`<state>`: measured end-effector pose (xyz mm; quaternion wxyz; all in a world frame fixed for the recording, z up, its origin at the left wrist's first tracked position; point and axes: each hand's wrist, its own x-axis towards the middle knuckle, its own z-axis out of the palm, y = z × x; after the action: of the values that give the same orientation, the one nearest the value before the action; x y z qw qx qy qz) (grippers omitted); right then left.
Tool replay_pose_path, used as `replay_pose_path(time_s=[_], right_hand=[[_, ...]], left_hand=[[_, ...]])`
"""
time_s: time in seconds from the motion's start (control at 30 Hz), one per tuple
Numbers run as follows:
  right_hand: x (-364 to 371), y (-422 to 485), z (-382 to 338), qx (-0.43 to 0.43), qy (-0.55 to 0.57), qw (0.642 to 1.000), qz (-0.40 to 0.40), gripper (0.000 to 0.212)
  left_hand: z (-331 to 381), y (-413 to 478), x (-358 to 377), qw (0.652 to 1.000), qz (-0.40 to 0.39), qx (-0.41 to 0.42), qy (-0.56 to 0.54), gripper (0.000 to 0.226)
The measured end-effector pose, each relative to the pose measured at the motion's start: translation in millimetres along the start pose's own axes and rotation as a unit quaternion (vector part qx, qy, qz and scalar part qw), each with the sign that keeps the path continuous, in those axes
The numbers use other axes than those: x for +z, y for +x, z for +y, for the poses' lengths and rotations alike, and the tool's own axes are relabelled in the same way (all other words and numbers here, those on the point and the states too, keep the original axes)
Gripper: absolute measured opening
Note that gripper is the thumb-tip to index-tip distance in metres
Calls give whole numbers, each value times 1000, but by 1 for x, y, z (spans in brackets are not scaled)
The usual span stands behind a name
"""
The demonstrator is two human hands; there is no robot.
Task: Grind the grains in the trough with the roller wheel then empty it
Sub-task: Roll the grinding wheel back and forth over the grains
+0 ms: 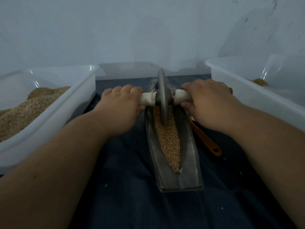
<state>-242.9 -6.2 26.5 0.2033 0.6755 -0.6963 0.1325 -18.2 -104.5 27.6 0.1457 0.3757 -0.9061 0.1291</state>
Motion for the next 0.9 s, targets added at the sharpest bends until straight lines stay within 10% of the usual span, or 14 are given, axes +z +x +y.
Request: replay_pose_path(time_s=[0.3,0.63,0.9], right_hand=[[-67,-21,-5,-54,52,966,-246,31],[2,-1,-4,-14,-13,1000,13,34],[-23,-5,-5,-22,52,997,-48,32]], left_hand=[[-9,-16,-51,956,-233,45,-171,25],[-1,0,1,999,19,-5,-29,41],[-4,-5,-20,994,-89,21,-54,30]])
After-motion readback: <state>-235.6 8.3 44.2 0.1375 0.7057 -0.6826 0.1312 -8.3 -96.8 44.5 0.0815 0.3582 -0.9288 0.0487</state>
